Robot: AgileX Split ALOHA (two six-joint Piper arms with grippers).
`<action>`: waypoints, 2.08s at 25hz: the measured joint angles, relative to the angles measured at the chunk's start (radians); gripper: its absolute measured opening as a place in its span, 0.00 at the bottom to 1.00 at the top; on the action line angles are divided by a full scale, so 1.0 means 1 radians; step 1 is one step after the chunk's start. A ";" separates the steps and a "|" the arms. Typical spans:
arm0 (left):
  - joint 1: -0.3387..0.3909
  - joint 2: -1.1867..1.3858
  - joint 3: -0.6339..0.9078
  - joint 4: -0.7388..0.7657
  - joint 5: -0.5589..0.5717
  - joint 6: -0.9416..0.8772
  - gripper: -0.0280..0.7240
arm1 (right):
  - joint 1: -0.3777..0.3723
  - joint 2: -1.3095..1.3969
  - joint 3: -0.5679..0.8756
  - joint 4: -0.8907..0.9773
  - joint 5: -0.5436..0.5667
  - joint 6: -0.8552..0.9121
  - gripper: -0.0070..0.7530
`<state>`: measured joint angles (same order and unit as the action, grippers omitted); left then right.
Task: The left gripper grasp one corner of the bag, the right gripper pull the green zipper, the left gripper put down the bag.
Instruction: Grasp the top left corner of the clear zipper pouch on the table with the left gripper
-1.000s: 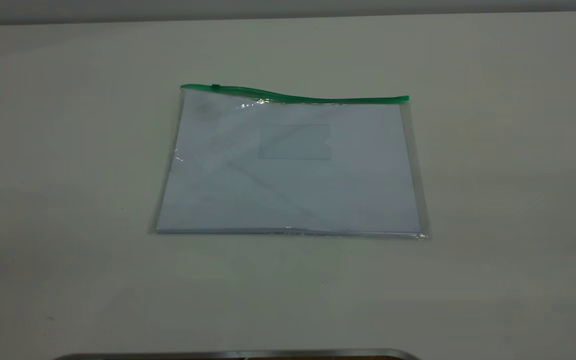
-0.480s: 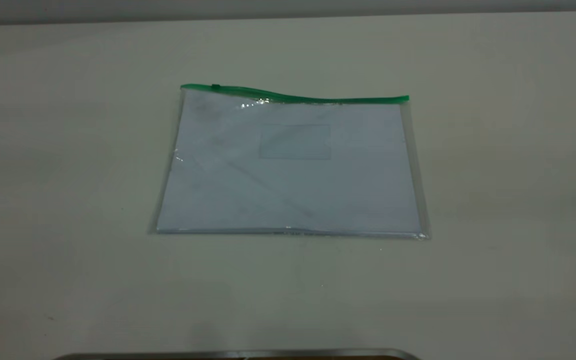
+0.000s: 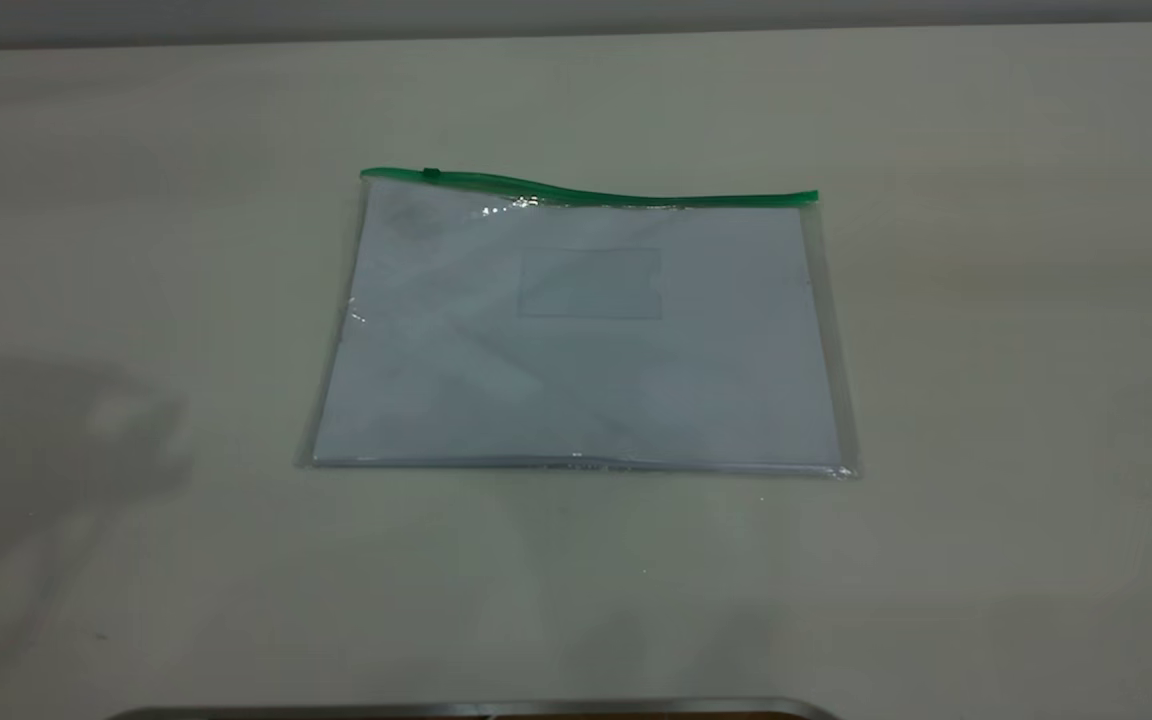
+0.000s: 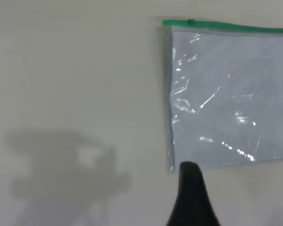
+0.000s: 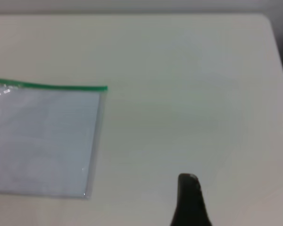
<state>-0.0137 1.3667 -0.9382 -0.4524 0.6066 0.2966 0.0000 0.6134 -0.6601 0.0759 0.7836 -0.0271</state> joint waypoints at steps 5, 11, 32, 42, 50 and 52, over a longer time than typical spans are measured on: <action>0.000 0.272 -0.099 -0.162 -0.050 0.240 0.82 | 0.000 0.156 -0.001 0.016 -0.092 0.001 0.77; 0.000 0.542 -0.235 -0.353 -0.072 0.500 0.82 | 0.000 0.301 -0.014 0.018 -0.131 -0.008 0.77; 0.001 1.108 -0.606 -0.540 0.034 0.761 0.82 | 0.000 0.374 -0.015 0.010 -0.165 -0.018 0.77; 0.001 1.220 -0.670 -0.664 0.069 0.847 0.82 | 0.000 0.374 -0.015 0.010 -0.165 -0.018 0.77; 0.001 1.259 -0.671 -0.823 0.118 0.972 0.82 | 0.000 0.374 -0.015 0.010 -0.165 -0.018 0.77; 0.001 1.263 -0.671 -0.847 0.118 0.981 0.82 | 0.000 0.374 -0.015 0.010 -0.165 -0.018 0.77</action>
<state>-0.0130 2.6297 -1.6094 -1.2996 0.7251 1.2779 0.0000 0.9872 -0.6752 0.0861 0.6187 -0.0456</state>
